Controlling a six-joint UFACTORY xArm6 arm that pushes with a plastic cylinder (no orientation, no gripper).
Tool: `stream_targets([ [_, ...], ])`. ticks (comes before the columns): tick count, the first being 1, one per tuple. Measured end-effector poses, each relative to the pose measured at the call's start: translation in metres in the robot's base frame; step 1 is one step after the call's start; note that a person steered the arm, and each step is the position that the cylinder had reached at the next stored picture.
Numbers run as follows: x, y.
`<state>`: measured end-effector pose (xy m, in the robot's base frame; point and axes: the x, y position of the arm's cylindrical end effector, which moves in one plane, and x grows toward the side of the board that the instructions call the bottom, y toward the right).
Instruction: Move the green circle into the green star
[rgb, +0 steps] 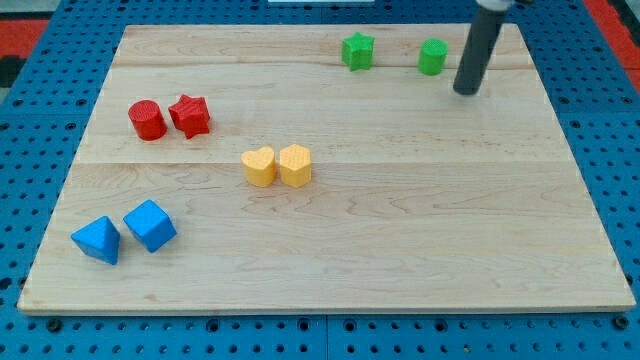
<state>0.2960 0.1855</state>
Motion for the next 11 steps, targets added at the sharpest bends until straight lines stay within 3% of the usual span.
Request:
stream_targets([
  [1,-0.033,-0.015],
  [4,-0.048,-0.077],
  [7,-0.048,-0.236],
  [10,-0.091,-0.187],
  [11,-0.102,-0.212],
])
